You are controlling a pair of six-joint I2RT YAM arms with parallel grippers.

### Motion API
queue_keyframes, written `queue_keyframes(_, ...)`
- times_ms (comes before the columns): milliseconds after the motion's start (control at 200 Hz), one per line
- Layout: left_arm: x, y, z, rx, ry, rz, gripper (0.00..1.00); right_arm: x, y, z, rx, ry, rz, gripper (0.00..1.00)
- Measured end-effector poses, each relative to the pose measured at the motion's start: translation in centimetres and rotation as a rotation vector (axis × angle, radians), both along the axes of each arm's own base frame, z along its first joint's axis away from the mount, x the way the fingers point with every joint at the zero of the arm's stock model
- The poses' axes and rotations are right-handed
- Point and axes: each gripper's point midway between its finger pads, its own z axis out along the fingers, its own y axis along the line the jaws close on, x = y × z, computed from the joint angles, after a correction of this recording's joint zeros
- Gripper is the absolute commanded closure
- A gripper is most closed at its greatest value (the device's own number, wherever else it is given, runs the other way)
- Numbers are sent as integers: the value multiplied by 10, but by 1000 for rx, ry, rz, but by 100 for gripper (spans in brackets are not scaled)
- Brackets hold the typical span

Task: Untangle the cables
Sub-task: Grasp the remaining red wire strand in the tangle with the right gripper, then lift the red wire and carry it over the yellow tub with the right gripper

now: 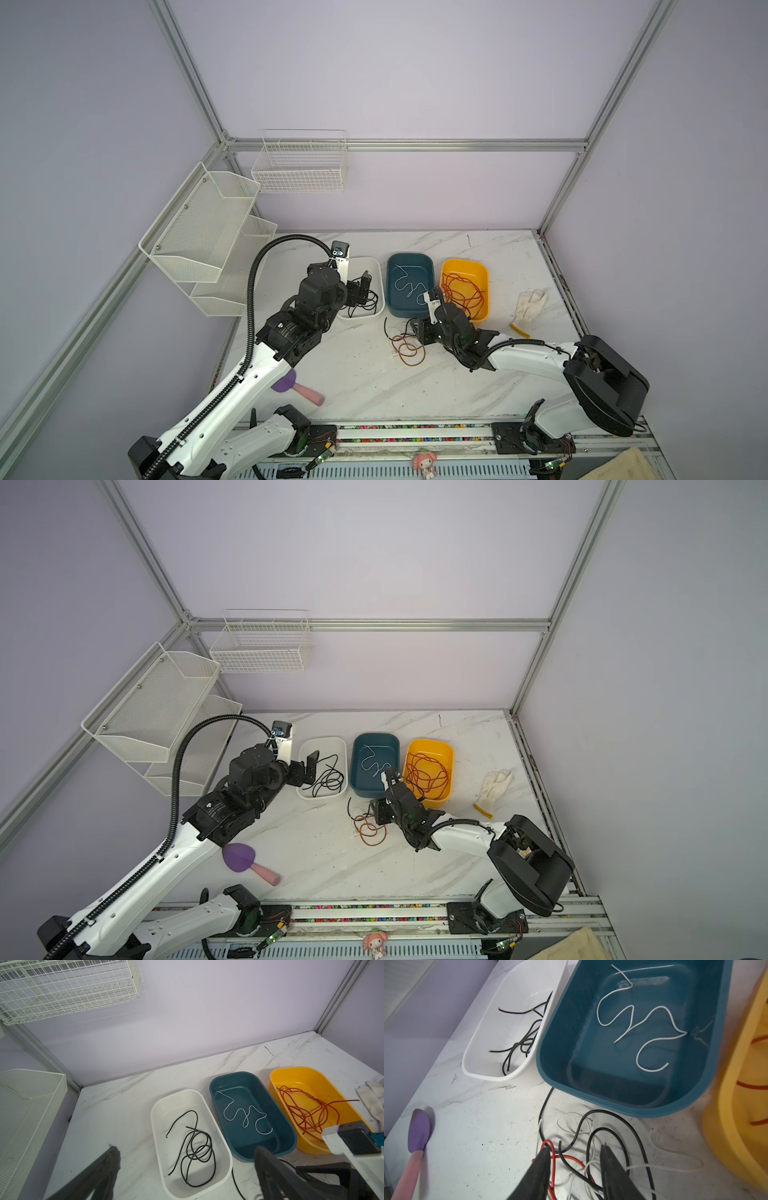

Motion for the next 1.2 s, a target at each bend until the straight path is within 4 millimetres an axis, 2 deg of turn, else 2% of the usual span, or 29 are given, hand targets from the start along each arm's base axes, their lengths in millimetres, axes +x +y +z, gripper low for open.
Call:
queue_keyframes(350,0,-1,0,-1,1,-6,0,-6,-13,-38,-123,93,-22,60)
queue_keyframes(465,0,-1,0,-1,2,-9,0,-7,-15,-44,-141,103,-25,63)
queue_keyframes(1020,0,-2,0,-1,2,-9,0,-3,-15,-37,-137,50,-14,95)
queue_keyframes(1125,0,-2,0,-1,2,-9,0,-4,-16,-22,-114,20,-8,99)
queue_keyframes(1200,0,-2,0,-1,2,-9,0,-4,-14,1,-73,-25,0,100)
